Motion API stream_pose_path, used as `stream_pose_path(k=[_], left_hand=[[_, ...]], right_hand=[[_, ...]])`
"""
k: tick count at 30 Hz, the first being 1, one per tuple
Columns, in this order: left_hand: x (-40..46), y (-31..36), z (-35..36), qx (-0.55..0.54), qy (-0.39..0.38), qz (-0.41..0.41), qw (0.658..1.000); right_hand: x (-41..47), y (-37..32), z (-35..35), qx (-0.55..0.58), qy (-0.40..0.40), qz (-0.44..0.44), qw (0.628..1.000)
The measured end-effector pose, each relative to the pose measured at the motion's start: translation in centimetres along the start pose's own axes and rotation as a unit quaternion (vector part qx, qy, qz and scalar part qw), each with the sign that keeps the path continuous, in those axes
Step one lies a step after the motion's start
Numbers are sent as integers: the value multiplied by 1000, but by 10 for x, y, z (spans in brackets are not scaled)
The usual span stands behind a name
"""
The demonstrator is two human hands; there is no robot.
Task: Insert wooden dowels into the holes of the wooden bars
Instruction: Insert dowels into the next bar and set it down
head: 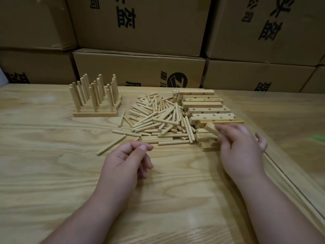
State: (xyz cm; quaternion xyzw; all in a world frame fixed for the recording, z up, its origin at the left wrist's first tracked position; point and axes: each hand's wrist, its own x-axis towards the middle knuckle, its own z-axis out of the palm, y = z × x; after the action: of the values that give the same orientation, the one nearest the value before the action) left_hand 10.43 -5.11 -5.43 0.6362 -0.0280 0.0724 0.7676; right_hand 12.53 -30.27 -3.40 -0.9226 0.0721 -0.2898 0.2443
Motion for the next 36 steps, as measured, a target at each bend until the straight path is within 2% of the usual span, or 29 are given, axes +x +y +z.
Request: stream_pose_path(k=[4,6,11,15,17,19,24,28,30,32,34,36], left_hand=[[-1,-3,2,32,-13,33,999],[-3,-5,2,56,3,64,996],[-3,-3,3,93,38,112,989],[0,-3,4,66,-14,45,997],[0,-2,4,77,-41,40,995],[0,-2,4,70,-37,43,996],[5,0,-3,10,36,29,999],[5,2,-2,50,73,53,995],[8,4,-8,178,125,87,972],[12,7,-18,386,175,80,902],[14,10,-25,507,154,4,848],[14,7,-26,558,101,-44,822]], right_hand=[[-16,-24,-4,104,68,-104,987],[-24,-39,-1,175,45,-113,977],[-39,-64,14,327,-133,-2,936],[-39,-75,20,496,-165,78,849],[-40,-77,23,531,-191,93,820],[-43,-79,27,522,-224,87,818],[-54,-82,31,475,-300,44,826],[-56,-82,35,467,-266,28,843],[-53,-81,38,465,-249,60,848],[-52,-79,40,466,-240,89,847],[-51,-78,41,466,-237,105,846],[-52,-77,42,468,-238,112,844]])
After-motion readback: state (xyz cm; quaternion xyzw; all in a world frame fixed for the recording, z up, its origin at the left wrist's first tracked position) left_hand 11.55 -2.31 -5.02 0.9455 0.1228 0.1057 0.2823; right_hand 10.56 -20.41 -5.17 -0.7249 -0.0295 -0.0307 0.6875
